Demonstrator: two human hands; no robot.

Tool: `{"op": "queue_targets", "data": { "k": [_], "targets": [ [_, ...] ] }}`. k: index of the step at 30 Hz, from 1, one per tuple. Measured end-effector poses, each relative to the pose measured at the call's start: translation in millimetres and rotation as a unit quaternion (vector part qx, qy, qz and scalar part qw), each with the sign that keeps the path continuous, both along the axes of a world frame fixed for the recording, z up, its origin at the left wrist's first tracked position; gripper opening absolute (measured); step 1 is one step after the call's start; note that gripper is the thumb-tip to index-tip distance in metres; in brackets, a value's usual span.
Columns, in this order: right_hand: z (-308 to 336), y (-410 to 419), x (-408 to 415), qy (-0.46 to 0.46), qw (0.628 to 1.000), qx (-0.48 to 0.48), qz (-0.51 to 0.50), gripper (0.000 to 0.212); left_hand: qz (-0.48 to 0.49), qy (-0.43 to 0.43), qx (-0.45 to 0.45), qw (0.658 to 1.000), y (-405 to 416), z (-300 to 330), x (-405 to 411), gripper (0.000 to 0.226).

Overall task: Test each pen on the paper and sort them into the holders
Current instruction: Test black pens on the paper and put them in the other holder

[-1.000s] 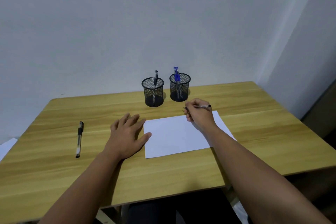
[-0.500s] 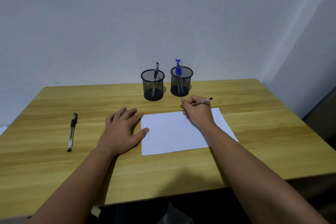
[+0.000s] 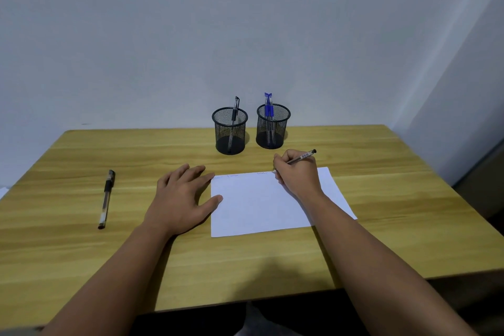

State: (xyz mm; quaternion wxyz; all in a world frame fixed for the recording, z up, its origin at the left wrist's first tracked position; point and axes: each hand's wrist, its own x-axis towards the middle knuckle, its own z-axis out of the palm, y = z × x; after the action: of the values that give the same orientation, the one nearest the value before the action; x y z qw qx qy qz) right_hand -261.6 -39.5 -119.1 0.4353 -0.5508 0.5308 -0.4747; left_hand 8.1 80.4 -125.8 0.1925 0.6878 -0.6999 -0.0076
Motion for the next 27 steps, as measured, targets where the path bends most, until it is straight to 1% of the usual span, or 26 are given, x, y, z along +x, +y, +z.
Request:
{"op": "queue_targets", "data": {
  "k": [5, 10, 14, 16, 19, 27],
  "targets": [
    [1.2, 0.3, 0.3, 0.029, 0.999, -0.014, 0.012, 0.040, 0.000, -0.001, 0.004, 1.000, -0.5, 0.3, -0.2, 0.075],
    [0.7, -0.3, 0.2, 0.028, 1.000, -0.006, -0.004, 0.035, 0.000, -0.001, 0.006, 1.000, -0.2, -0.1, -0.4, 0.073],
    [-0.5, 0.6, 0.5, 0.028, 0.999, -0.014, 0.003, 0.041, 0.001, -0.003, 0.009, 1.000, -0.2, -0.1, -0.3, 0.072],
    [-0.5, 1.3, 1.2, 0.042, 0.999, -0.019, -0.002, 0.040, 0.001, -0.002, 0.008, 1.000, 0.2, 0.3, -0.6, 0.073],
    [-0.4, 1.1, 0.4, 0.031, 0.999, -0.014, -0.007, 0.041, -0.001, 0.002, 0.003, 1.000, 1.1, 0.7, -1.1, 0.072],
    [-0.4, 1.6, -3.1, 0.053, 0.998, -0.035, -0.025, 0.040, 0.000, -0.002, 0.008, 1.000, 1.4, 1.4, -2.0, 0.071]
  ]
}}
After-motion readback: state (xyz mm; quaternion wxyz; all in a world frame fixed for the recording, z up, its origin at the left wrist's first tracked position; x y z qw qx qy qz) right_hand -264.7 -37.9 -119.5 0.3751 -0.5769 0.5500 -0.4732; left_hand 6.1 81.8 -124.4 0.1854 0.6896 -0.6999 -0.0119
